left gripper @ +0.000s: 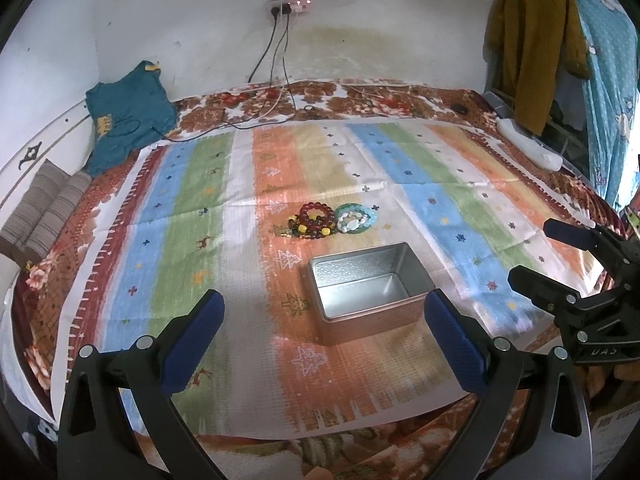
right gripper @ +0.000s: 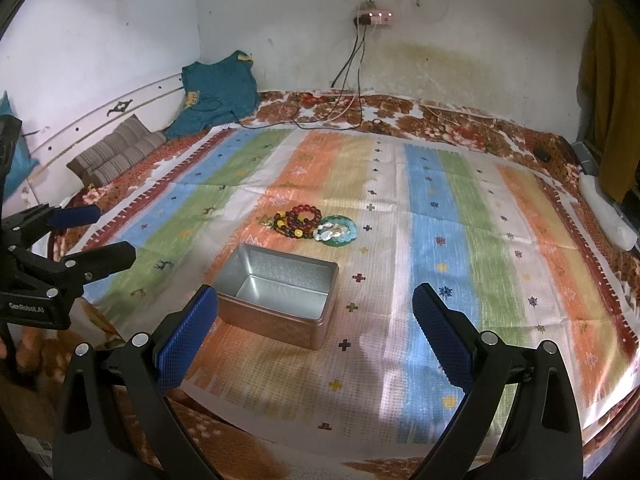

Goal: Organize jewelry
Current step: 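Move both tools toward the bracelets beside the silver tin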

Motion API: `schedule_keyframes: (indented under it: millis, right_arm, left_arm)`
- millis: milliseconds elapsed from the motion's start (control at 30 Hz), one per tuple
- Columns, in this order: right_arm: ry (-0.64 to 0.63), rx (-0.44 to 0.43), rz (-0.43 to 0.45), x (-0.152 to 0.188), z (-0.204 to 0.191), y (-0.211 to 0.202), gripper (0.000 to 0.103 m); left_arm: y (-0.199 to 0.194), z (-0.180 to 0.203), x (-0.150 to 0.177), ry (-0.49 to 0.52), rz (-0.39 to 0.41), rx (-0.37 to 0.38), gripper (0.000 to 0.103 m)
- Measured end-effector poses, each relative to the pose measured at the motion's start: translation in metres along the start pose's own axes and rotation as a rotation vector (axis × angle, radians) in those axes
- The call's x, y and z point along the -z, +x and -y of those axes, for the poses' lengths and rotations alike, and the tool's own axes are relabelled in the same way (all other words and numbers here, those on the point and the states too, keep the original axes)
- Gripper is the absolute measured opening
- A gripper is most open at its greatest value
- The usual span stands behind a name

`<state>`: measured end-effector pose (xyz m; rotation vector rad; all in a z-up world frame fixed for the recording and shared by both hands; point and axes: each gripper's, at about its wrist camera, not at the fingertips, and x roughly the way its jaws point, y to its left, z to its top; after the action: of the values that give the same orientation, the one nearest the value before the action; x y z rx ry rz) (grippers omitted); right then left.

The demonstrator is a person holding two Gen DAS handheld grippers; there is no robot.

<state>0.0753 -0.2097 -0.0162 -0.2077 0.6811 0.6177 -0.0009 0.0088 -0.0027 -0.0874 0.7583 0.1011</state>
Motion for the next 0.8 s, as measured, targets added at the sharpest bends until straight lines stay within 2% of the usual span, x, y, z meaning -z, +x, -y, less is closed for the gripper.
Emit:
schedule_keyframes:
  millis: [800]
  right_arm:
    - [0.019, -0.011, -0.053, -0.004, 0.003, 0.013, 0.099]
  left_arm:
    - [0.009, -0.004, 0.001, -0.020, -0.056, 0.006, 0.097]
